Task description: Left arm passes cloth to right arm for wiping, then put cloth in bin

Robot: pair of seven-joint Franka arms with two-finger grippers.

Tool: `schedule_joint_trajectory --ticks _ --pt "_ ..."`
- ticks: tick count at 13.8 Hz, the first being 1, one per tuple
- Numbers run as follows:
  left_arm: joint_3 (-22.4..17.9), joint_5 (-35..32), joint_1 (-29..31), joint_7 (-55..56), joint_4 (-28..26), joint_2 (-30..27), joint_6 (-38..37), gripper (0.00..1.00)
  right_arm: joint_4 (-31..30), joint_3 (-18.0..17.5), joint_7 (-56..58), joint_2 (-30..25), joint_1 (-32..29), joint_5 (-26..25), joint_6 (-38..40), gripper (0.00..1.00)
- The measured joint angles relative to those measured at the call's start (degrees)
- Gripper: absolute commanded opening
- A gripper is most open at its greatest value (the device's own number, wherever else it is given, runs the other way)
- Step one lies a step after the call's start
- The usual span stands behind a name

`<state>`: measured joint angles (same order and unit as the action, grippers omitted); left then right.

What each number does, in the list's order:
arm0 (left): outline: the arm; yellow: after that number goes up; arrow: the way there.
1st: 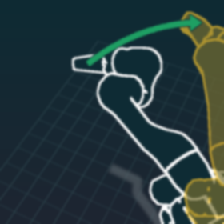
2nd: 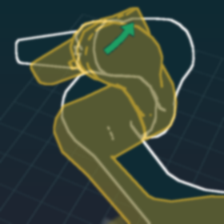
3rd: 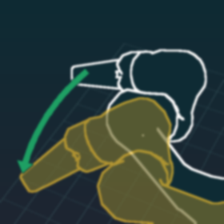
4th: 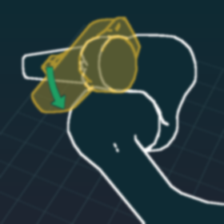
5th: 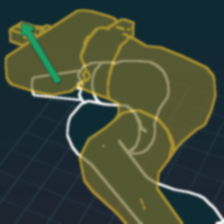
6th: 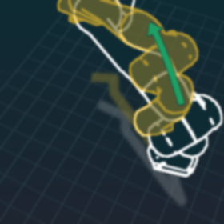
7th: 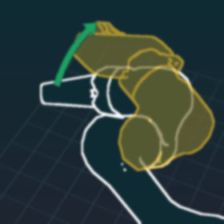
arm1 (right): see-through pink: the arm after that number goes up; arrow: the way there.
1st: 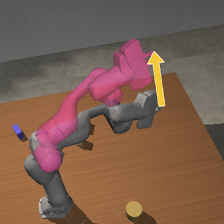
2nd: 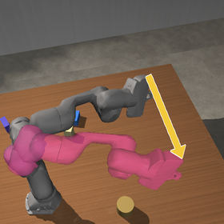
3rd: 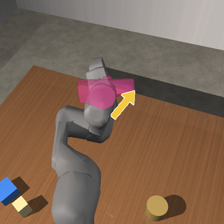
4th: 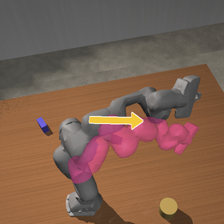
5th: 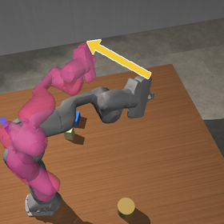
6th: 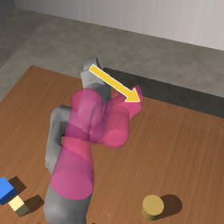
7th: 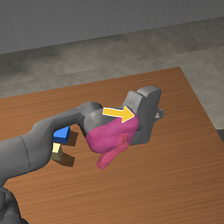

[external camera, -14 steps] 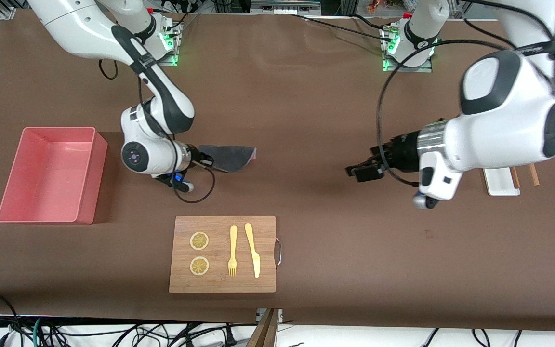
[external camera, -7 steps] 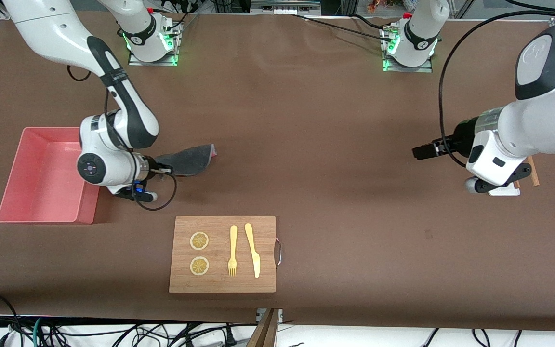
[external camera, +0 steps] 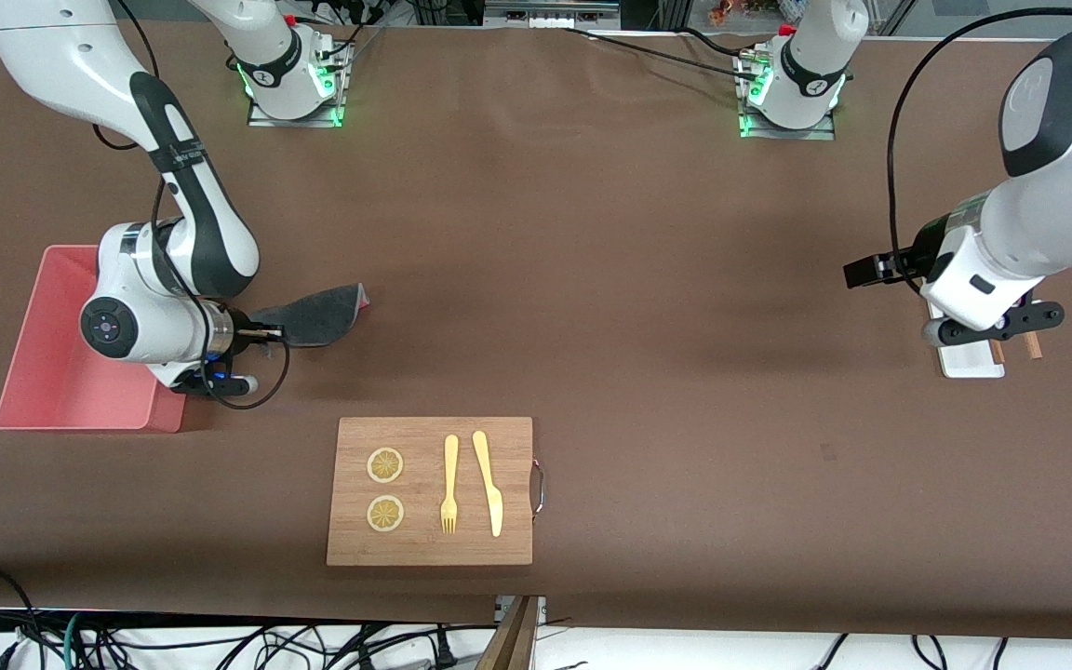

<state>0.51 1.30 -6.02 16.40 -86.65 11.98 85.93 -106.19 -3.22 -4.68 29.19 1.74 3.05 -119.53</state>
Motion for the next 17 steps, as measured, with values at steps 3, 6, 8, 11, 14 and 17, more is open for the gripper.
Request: schedule_joint_trajectory --ticks 3,6,8,11,14,17 --pt "0.0 -1.1 1.4 -4.0 -2.1 -1.3 3.1 1.0 0.0 -1.5 -6.4 0.3 0.8 0.0 -0.8 0.0" --pt "0.1 -1.1 1.7 -5.8 -2.3 -1.3 4.7 1.0 0.0 -5.3 -18.3 1.2 3.6 0.0 -3.8 0.0" --pt "0.2 -1.2 1.7 -8.5 -2.3 -1.4 6.1 1.0 0.0 -7.3 -25.6 2.4 5.4 0.0 -6.8 0.0" --pt "0.2 -1.4 1.7 -10.7 -2.3 -1.7 6.8 1.0 0.0 -10.1 -34.6 4.1 7.1 0.0 -11.5 0.0" --pt "0.2 -1.5 1.7 -11.2 -2.3 -1.8 6.9 1.0 1.2 -12.1 -41.0 4.9 8.0 0.0 -12.7 0.0" --pt "0.2 -1.5 1.9 -11.2 -2.3 -1.8 6.9 1.0 3.1 -14.0 -46.6 5.6 8.3 0.1 -12.8 0.0"
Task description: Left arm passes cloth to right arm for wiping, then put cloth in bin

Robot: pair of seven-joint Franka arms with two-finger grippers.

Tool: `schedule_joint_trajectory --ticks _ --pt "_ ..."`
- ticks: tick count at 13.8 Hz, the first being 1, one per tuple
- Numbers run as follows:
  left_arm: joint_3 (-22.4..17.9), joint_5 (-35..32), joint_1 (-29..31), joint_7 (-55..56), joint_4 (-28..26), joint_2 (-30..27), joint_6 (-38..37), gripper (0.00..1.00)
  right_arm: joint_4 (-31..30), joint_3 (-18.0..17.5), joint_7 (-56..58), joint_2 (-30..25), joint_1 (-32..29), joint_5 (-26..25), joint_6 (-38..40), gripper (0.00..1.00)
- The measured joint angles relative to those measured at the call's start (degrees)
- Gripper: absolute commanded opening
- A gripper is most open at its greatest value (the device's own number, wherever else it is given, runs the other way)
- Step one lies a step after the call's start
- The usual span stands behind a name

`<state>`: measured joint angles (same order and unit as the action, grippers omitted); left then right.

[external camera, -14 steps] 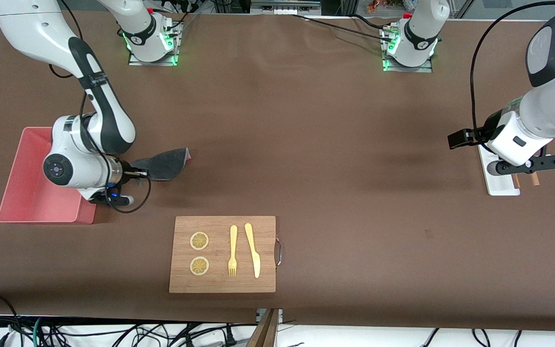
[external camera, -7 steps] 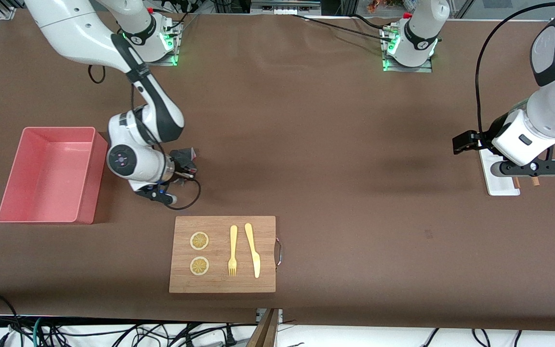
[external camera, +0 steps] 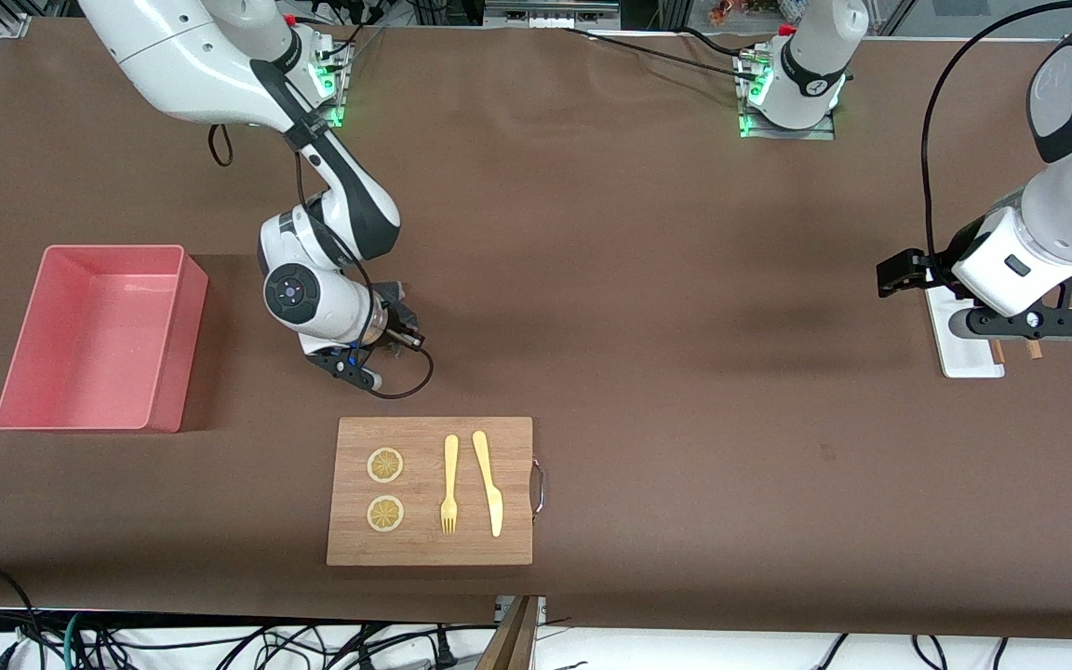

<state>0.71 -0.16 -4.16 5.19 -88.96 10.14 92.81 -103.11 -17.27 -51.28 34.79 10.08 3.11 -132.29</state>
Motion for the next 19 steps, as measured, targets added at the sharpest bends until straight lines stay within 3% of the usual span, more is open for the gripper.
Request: schedule_joint_trajectory --ticks 5,11,16,19 --pt "0.0 0.0 0.1 0.0 0.0 0.0 0.0 1.0 3.4 -3.8 -10.3 2.8 1.2 0.0 -3.4 0.0" --pt "0.0 0.0 0.1 0.0 0.0 0.0 0.0 1.0 4.2 -5.3 -17.0 4.8 3.2 0.0 -8.1 0.0" --pt "0.0 0.0 0.1 0.0 0.0 0.0 0.0 1.0 4.5 -4.6 -10.8 4.7 1.9 -0.1 -3.6 0.0" --pt "0.0 0.0 0.1 0.0 0.0 0.0 0.0 1.0 5.2 -2.1 -2.1 4.0 -0.1 -0.1 3.2 0.0"
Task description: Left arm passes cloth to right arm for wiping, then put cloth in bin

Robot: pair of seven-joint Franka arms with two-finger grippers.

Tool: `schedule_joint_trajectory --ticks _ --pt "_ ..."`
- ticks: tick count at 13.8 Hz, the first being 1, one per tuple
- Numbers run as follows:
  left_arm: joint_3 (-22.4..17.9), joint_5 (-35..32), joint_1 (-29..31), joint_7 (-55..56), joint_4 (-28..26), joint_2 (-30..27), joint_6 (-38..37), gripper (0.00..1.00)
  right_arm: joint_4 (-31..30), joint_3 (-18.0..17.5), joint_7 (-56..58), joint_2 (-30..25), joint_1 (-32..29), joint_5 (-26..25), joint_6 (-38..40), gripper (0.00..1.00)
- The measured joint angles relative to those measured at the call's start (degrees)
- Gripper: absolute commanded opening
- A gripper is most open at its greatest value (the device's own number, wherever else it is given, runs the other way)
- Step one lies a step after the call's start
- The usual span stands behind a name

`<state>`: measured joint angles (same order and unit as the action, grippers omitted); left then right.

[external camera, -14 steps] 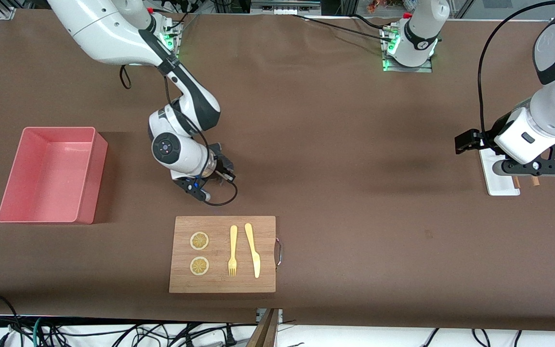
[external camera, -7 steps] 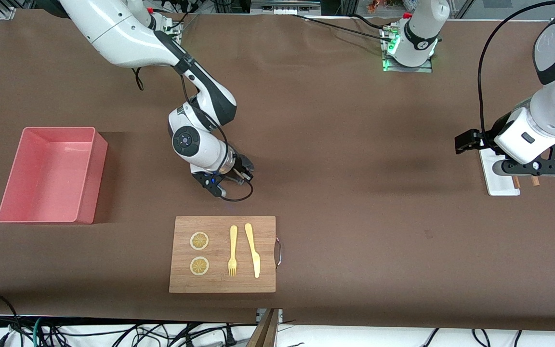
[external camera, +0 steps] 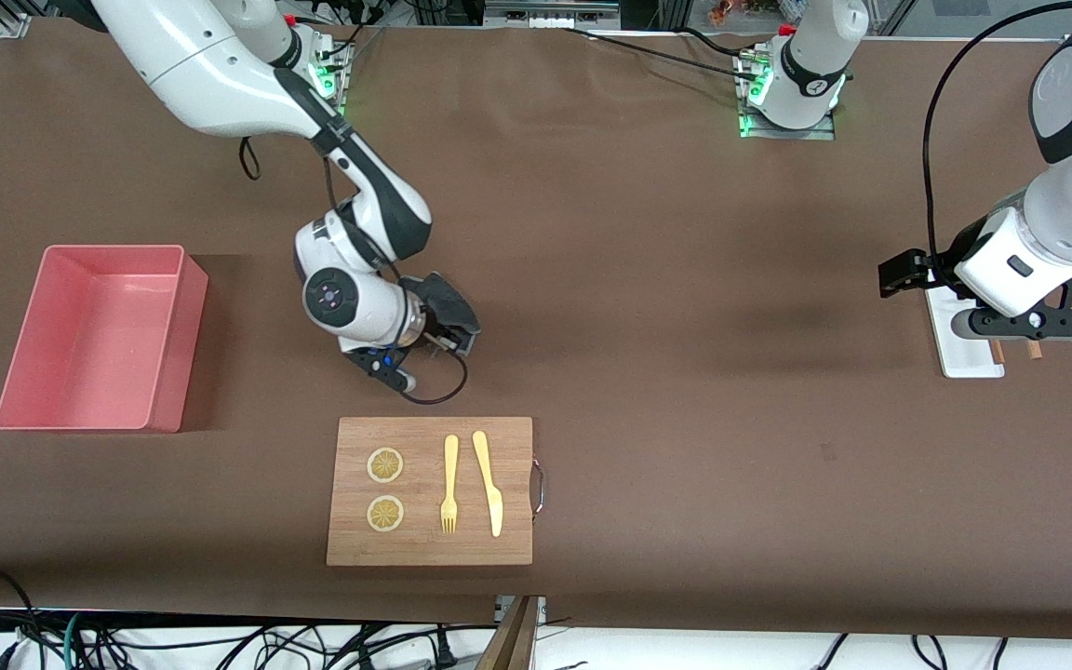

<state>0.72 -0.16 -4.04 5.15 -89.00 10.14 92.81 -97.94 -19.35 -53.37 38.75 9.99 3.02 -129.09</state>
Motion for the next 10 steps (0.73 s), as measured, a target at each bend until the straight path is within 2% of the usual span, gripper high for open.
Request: schedule_joint_trajectory --ticks 4,10 --pt "0.0 0.0 0.0 0.0 0.0 0.0 0.0 1.0 0.1 3.6 8.4 -1.8 -1.2 0.0 6.0 0.0" --pt "0.0 0.0 0.0 0.0 0.0 0.0 0.0 1.0 0.1 11.1 22.3 -4.1 -1.5 -0.1 12.4 0.0"
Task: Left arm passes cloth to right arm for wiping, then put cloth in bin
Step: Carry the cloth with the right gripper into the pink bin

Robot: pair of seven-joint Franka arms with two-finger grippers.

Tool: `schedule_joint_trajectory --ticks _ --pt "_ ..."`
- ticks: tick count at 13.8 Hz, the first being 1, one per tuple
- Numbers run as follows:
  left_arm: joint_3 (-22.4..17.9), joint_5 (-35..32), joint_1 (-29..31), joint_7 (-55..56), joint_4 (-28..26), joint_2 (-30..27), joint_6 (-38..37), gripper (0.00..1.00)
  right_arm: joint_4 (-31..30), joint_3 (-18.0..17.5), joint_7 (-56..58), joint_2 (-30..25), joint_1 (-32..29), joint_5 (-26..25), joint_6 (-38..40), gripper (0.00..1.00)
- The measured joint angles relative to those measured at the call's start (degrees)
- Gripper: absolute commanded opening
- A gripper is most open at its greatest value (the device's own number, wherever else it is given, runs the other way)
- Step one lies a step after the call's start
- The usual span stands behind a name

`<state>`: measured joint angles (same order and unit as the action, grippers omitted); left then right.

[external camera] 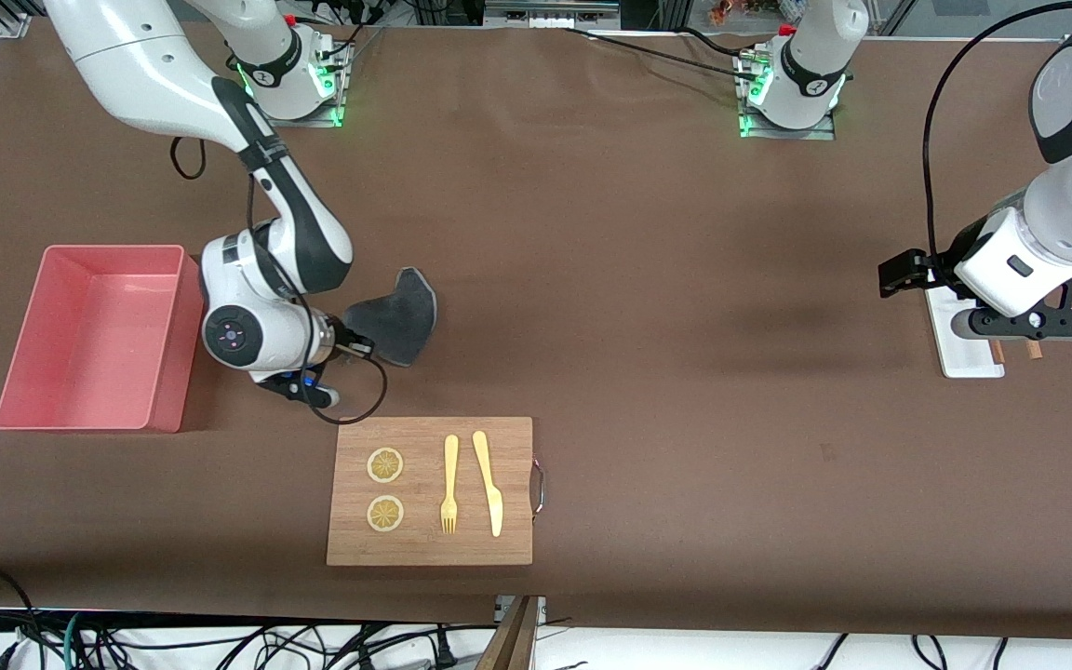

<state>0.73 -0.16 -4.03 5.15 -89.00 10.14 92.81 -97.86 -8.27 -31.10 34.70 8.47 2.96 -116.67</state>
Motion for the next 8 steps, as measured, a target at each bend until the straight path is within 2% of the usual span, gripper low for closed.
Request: schedule_joint_trajectory --ticks 5,8 --pt "0.0 0.0 0.0 0.0 0.0 0.0 0.0 1.0 0.4 3.2 7.9 -2.1 -1.3 0.0 2.4 0.0" --pt "0.0 0.0 0.0 0.0 0.0 0.0 0.0 1.0 2.7 3.4 9.7 -7.0 -3.0 -0.1 9.9 0.0"
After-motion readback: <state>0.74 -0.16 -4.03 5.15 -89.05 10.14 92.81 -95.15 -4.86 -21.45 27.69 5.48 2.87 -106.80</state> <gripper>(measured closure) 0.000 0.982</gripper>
